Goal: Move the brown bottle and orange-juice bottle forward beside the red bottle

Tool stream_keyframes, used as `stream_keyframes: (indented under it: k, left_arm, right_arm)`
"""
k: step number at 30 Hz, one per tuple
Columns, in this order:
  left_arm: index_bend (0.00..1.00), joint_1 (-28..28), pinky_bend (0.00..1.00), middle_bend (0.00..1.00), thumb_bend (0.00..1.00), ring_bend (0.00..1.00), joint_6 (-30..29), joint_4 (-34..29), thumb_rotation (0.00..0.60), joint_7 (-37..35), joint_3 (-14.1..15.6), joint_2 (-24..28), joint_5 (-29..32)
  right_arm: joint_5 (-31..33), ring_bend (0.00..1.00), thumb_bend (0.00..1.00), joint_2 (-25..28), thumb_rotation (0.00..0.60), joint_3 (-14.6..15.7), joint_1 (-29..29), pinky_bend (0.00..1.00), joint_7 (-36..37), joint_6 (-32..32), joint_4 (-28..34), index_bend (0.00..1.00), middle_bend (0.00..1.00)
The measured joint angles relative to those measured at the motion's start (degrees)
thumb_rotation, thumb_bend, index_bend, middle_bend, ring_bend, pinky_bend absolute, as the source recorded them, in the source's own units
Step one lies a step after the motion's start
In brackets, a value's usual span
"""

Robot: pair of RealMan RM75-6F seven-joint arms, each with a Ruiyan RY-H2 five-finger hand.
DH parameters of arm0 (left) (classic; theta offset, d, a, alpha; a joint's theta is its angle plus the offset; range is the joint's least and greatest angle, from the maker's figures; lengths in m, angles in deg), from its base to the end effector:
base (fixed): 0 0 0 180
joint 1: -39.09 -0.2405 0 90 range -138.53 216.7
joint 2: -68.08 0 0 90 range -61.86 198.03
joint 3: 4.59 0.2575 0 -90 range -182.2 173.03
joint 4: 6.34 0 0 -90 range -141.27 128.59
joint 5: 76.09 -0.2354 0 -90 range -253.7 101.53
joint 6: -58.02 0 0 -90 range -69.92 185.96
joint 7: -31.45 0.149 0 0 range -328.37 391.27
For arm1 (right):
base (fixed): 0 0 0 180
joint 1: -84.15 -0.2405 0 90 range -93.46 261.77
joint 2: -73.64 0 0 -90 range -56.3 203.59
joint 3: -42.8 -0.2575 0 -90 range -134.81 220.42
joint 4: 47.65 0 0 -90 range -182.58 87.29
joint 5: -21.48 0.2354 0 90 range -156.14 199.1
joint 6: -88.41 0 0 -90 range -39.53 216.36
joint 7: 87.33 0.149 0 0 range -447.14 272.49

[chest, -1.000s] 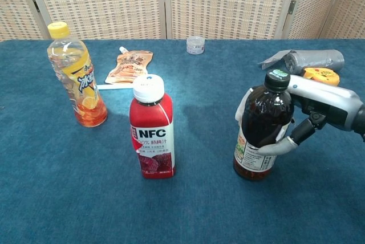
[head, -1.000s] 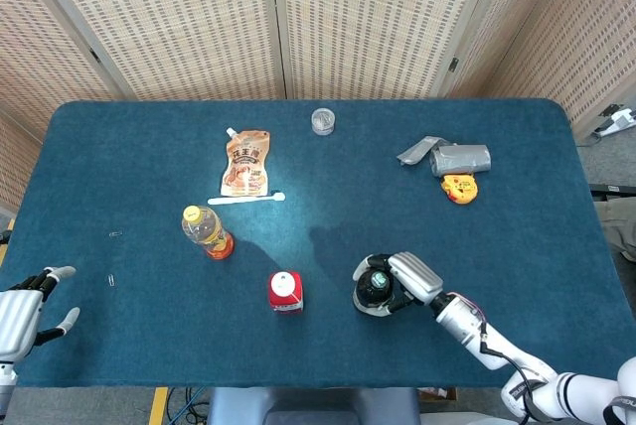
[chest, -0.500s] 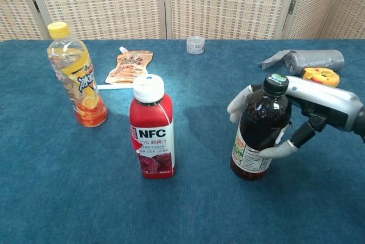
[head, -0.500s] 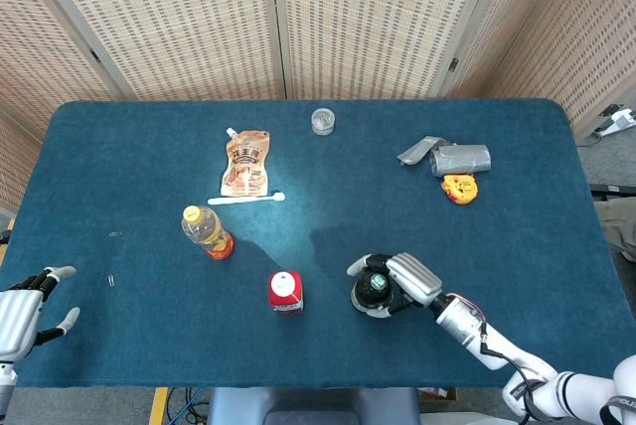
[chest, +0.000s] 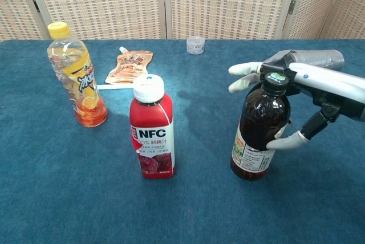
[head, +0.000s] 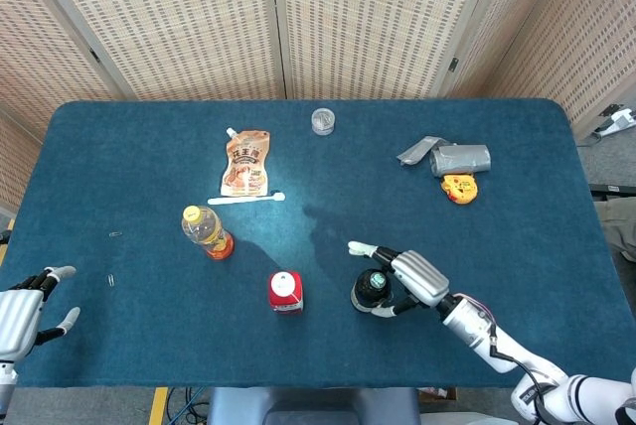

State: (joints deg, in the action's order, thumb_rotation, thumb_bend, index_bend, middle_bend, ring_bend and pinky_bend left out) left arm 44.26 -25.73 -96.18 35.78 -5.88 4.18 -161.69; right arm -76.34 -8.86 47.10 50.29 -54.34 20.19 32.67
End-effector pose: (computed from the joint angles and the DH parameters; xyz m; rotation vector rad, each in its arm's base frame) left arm -0.3360 0.1843 0.1362 -1.4448 -0.8430 -0.7835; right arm -0.2053 -0.2762 -0.0185 1.9668 -1.3893 1.3709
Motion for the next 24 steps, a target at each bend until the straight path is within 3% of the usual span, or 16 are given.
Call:
stream_keyframes:
  k: [13,20,24]
  left_arm:
    - [0.35,0.4,0.56,0.32,0.24,0.40,0.5,0.2,0.600,0.0,0.3,-0.8,-0.8]
    - [0.25,1.3,0.56,0.32,0.24,0.40,1.7,0.4,0.600,-1.5,0.1,-1.7,-0.8]
    - [0.23,2.2,0.56,0.32,0.24,0.40,2.7,0.8,0.600,-2.9,-0.6,-2.3,-0.2]
  right_arm:
    - [1.6,0.21,0.00,12.4,0.600,0.4,4.3,0.44,-21.8,-3.1,13.7,0.09,0.21]
    - [3.0,0.21,0.00,18.2,0.600,1.5,11.2,0.44,-34.2,-9.1,17.9,0.28,0.29]
    - [2.9,0.21,0.00,19.9,0.600,2.5,15.6,0.44,-37.0,-13.5,18.6,0.31,0.31]
